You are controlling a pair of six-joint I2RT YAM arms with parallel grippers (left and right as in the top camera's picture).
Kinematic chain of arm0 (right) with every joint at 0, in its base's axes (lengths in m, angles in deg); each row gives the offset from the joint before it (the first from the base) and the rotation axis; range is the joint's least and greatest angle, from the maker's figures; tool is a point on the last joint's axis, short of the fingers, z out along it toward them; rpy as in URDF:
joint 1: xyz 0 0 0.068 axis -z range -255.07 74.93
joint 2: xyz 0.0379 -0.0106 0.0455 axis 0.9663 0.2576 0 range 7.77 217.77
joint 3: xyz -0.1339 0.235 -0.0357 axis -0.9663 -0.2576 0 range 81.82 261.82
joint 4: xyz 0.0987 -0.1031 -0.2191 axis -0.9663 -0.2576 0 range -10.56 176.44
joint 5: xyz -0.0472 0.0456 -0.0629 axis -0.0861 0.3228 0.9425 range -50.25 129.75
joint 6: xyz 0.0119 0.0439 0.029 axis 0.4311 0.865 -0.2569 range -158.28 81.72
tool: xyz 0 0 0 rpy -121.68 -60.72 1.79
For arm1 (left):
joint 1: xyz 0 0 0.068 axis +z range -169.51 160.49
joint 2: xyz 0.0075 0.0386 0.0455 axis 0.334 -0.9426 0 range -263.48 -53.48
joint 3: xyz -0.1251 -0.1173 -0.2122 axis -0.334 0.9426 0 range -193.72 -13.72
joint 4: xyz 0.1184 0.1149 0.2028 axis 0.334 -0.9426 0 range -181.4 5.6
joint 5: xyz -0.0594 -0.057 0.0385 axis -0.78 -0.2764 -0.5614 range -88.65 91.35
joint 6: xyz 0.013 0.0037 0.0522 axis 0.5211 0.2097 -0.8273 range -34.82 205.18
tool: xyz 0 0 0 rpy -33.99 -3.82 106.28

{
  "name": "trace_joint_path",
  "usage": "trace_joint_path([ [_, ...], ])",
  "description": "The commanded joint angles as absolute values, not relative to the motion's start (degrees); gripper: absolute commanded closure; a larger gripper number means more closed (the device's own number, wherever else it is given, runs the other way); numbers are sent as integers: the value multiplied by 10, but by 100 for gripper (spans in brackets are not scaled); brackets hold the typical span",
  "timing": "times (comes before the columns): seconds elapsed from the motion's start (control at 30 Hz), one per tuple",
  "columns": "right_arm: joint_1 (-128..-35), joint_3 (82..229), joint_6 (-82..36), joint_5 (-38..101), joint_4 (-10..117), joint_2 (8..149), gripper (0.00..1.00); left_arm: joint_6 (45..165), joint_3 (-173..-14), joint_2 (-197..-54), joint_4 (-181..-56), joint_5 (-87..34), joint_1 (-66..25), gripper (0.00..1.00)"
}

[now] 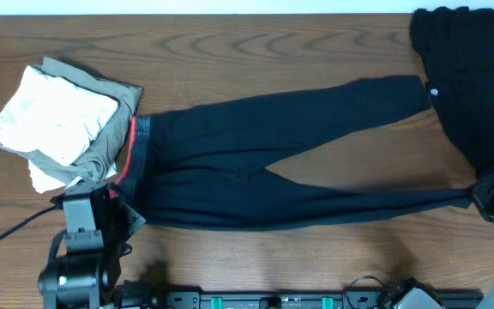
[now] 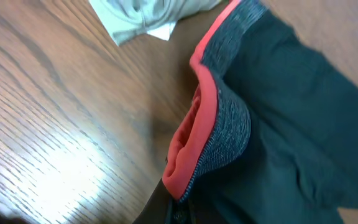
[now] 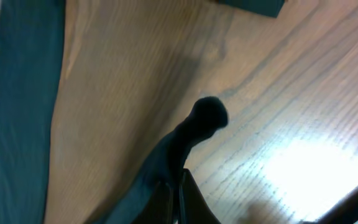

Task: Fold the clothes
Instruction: 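Fold the lower half up onto the upper half with both grippers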

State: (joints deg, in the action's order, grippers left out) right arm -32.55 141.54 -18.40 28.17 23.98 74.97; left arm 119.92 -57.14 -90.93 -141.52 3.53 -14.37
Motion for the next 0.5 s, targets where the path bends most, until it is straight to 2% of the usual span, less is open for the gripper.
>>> trace_joint_path([
  [0.0,-323,1446,-190,314,237,744,99,1193,-586,-899,-1408,72,-141,94],
  [0.2,-328,1451,-173,313,273,748,99,1193,-586,-929,-1309,72,-141,94],
  [0.47,-386,1469,-173,315,313,809,99,1197,-586,-1066,-1213,63,-141,94],
])
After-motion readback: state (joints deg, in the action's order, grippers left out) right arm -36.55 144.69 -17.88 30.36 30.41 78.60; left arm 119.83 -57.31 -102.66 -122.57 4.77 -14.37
